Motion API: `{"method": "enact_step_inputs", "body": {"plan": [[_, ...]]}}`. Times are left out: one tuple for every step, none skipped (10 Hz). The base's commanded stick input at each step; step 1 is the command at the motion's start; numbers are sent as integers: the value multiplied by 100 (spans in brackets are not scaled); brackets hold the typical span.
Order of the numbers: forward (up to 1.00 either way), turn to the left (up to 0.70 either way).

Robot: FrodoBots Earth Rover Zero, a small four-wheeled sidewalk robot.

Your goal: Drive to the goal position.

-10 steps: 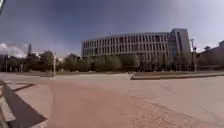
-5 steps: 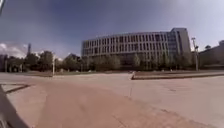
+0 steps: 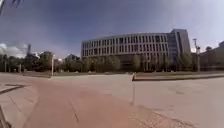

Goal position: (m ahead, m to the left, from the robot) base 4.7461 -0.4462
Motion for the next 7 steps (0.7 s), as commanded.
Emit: {"method": "enact_step_inputs", "body": {"plan": [[70, 0], [70, 0], [70, 0], [70, 0], [70, 0], [70, 0], [70, 0]]}}
